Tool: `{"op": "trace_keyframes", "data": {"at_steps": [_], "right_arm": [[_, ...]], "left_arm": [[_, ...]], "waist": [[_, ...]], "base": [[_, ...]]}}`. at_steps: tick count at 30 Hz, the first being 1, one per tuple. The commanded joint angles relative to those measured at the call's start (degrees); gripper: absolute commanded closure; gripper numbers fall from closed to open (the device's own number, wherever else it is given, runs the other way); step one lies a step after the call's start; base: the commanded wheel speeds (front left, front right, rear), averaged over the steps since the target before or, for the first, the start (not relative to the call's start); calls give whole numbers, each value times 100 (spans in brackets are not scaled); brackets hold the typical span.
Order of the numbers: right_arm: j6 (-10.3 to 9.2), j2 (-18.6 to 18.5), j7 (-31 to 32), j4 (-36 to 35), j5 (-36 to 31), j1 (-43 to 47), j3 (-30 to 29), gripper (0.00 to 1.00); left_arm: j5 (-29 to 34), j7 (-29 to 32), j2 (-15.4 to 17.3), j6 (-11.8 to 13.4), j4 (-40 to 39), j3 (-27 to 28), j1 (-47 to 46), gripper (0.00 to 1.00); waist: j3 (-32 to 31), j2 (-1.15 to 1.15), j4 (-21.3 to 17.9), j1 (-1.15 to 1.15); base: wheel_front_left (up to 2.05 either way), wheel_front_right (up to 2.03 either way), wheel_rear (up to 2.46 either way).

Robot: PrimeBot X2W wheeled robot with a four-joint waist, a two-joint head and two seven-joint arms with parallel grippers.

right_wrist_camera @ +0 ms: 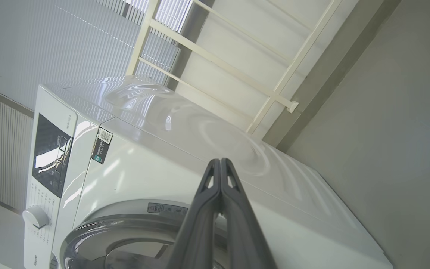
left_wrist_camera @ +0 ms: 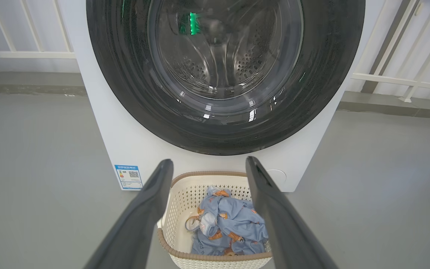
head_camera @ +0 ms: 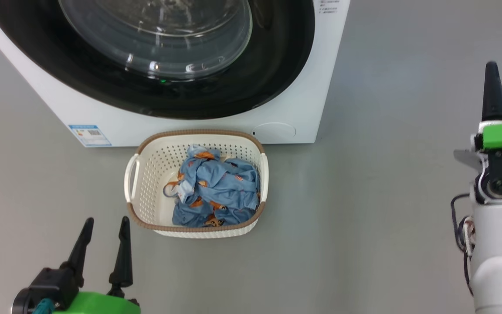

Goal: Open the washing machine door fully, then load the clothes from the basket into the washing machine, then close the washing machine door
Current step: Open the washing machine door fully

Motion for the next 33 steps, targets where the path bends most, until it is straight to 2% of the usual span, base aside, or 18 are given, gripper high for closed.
{"op": "trace_keyframes", "data": {"at_steps": [1,16,26,33], "right_arm": [[-5,-25,113,-87,96,-276,100,100],[-5,-350,2402,901,377,-2033,-204,100],[-5,-309,3130,1566,207,-3129,-747,100],[-5,-275,3671,1963,-133,-3854,-881,100]], "left_arm": [[-49,-70,95,-17,-166,148,-244,0],[-212,-70,88,-17,-345,-134,-695,0],[-417,-70,87,-17,-407,-344,-1002,0],[-586,-70,87,-18,-456,-541,-1172,0]], "waist": [[121,0,78,0],[837,0,424,0],[1261,0,759,0],[1577,0,1015,0]], "base": [[0,0,0],[0,0,0],[0,0,0],[0,0,0]]}}
